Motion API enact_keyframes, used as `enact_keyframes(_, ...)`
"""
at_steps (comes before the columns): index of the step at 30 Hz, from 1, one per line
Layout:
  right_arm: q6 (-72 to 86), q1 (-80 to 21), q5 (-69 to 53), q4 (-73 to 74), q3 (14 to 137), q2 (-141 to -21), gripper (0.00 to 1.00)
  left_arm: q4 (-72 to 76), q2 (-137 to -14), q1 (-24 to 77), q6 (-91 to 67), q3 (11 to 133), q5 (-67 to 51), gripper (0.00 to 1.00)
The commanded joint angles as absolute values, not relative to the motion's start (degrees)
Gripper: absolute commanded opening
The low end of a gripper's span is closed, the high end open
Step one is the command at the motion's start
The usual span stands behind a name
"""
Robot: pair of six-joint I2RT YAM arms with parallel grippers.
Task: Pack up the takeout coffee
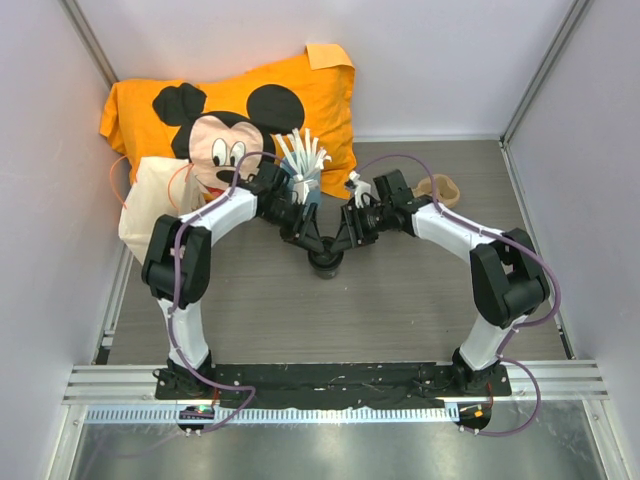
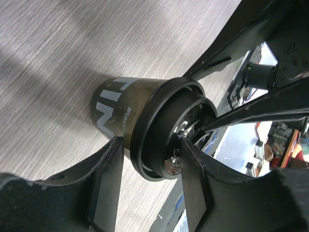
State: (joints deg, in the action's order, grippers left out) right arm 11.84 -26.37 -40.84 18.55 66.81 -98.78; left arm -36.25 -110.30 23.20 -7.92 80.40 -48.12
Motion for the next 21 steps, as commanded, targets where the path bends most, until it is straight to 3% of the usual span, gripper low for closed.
enact_keyframes(1,10.2,-25.4,-48.2,17.7,71.3,-99.2,0.5,-40.1,-113.7,23.6,-2.2,82.7,-45.3,0.5)
enact_keyframes(21,5.6,-21.0,-52.2,20.8,71.0,-102.7,0.5,-46.1,-116.4,25.7,0.8,91.1,-44.6,0.56)
